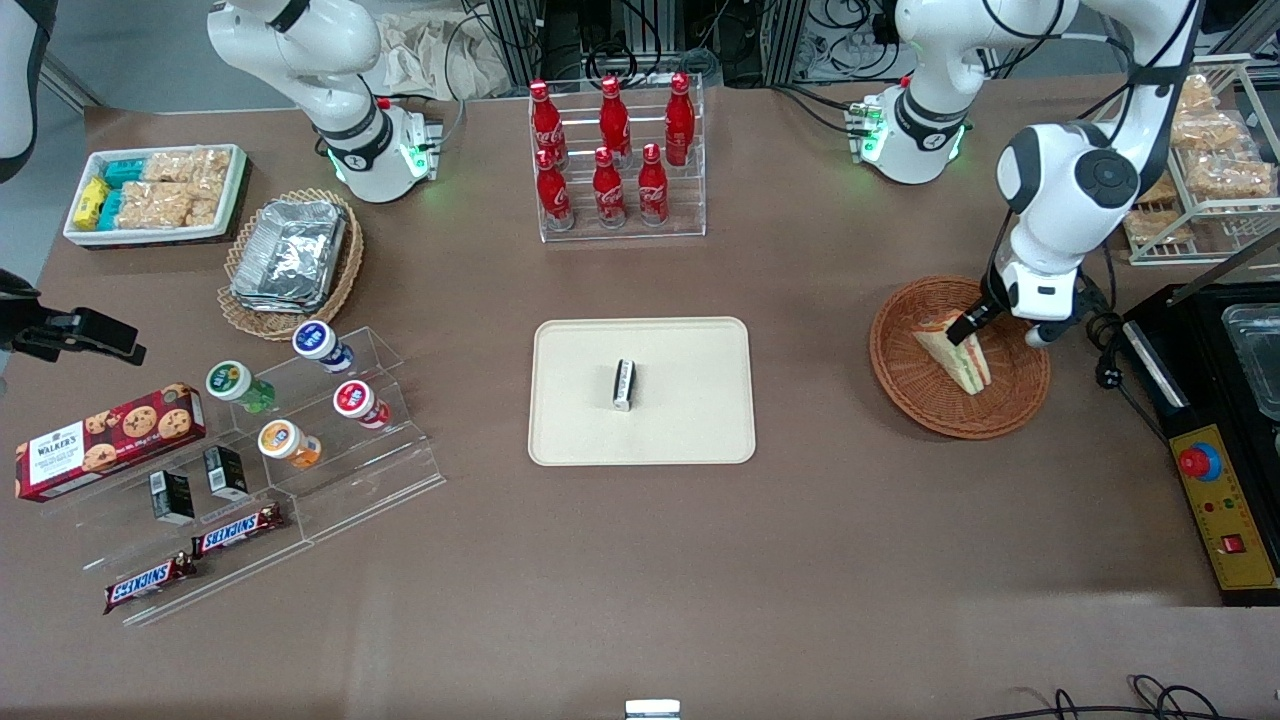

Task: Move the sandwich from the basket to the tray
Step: 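Lower the open left gripper around the wrapped sandwich and close it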

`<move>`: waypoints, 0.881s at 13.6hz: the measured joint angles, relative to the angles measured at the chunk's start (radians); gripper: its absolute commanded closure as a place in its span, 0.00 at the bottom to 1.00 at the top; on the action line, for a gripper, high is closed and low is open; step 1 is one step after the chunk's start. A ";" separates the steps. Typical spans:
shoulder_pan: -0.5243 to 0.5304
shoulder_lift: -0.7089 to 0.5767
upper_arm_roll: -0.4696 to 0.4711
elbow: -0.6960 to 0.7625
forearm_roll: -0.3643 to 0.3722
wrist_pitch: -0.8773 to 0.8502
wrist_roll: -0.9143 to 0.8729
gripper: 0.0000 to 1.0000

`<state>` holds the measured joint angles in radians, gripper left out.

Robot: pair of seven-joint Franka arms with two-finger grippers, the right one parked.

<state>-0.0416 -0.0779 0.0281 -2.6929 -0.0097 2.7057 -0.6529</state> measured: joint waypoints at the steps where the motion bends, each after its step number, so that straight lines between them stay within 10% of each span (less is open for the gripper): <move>1: -0.002 0.025 0.000 0.000 0.000 0.025 -0.001 0.00; 6: -0.011 0.097 -0.005 0.001 0.000 0.075 -0.001 0.04; 8: -0.011 0.099 -0.005 0.002 0.000 0.077 -0.001 1.00; 12: -0.017 0.099 -0.005 0.005 0.000 0.080 -0.001 1.00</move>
<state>-0.0590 0.0212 0.0232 -2.6880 -0.0101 2.7854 -0.6538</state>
